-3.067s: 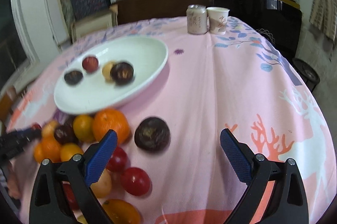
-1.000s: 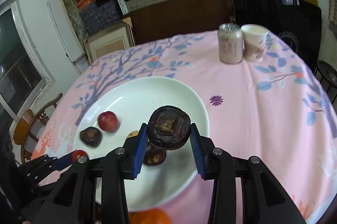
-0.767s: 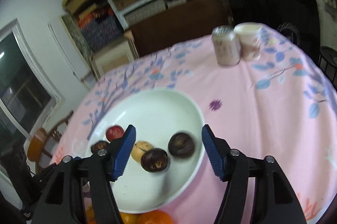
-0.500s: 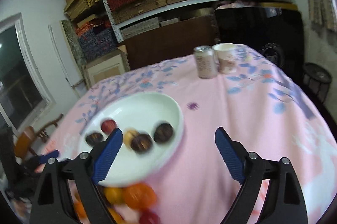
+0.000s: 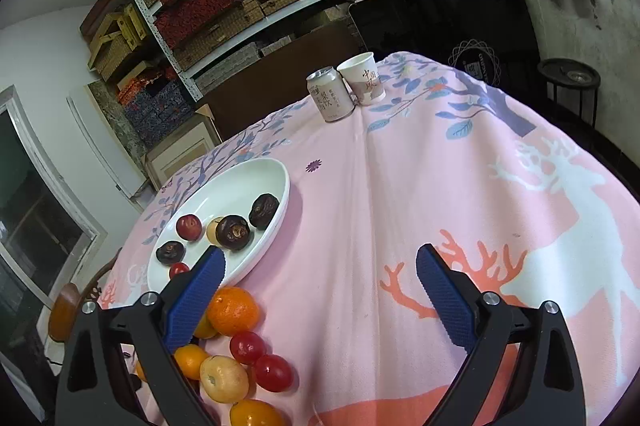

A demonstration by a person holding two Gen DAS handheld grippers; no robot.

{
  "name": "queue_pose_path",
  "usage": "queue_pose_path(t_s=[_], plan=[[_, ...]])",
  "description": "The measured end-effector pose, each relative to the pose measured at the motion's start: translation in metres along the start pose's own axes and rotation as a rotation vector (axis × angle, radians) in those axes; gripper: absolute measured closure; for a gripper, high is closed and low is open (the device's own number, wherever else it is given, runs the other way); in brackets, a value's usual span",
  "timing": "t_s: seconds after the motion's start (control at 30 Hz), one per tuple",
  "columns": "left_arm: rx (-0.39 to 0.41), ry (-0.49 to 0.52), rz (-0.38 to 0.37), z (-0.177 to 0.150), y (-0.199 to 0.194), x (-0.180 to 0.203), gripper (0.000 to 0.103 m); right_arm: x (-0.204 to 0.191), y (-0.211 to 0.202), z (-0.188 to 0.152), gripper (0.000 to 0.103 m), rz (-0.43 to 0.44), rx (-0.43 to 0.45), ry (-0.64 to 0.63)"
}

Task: Organize fruits
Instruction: 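Withdraw both grippers and move the left gripper to an orange, then close the left gripper on the orange while the right moves to another orange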

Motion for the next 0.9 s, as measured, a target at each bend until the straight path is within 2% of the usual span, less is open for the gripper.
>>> queue_pose_path(t_s=[0.1,0.13,0.2,0.23,0.33,0.5,0.57,0.6,0.67,0.73,0.9], plan=[[-0.033,-0.074,0.014,-0.003,0.007,-0.016,0.016,-0.001,-0.001,0.000,0.006,0.004,0.002,0.000],[-0.009,-0.098,0.025,-0.001,0.001,-0.023,0.016,-0.001,-0.001,0.000,0.006,0.005,0.003,0.002],[0.064,-0.132,0.116,0.005,-0.016,-0.044,0.017,0.000,0.000,0.000,0.006,0.007,0.000,0.006],[0.088,-0.156,0.134,0.006,-0.022,-0.051,0.017,0.000,0.000,0.000,0.006,0.008,-0.003,0.005],[0.115,-0.225,0.069,0.004,-0.031,-0.058,0.017,-0.001,0.004,-0.002,0.006,0.019,-0.027,0.010],[0.058,-0.106,0.073,0.002,-0.018,-0.034,0.017,-0.005,0.002,-0.004,0.006,0.028,-0.029,0.007],[0.050,-0.089,0.070,0.002,-0.016,-0.030,0.018,-0.005,0.003,-0.004,0.006,0.028,-0.031,0.010],[0.047,-0.097,0.068,0.002,-0.014,-0.032,0.020,-0.005,0.004,-0.004,0.006,0.027,-0.034,0.012],[0.034,-0.122,0.051,0.001,-0.012,-0.036,0.031,-0.004,0.004,-0.005,0.006,0.026,-0.038,0.015],[0.008,-0.149,0.030,-0.002,-0.005,-0.040,0.048,-0.003,0.004,-0.005,0.006,0.026,-0.038,0.016],[0.001,-0.134,0.008,-0.002,-0.001,-0.034,0.049,-0.003,0.005,-0.006,0.006,0.024,-0.041,0.012]])
Point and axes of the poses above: each gripper's, at about its wrist camera, not at the fingertips, and y roughly the way its jaws point, x to its right, z to its top, the point moved 10 cm from there along y, roughly the way its jaws point, and after that the axes turned 9 degrees about -z, right-handed, at the moved point
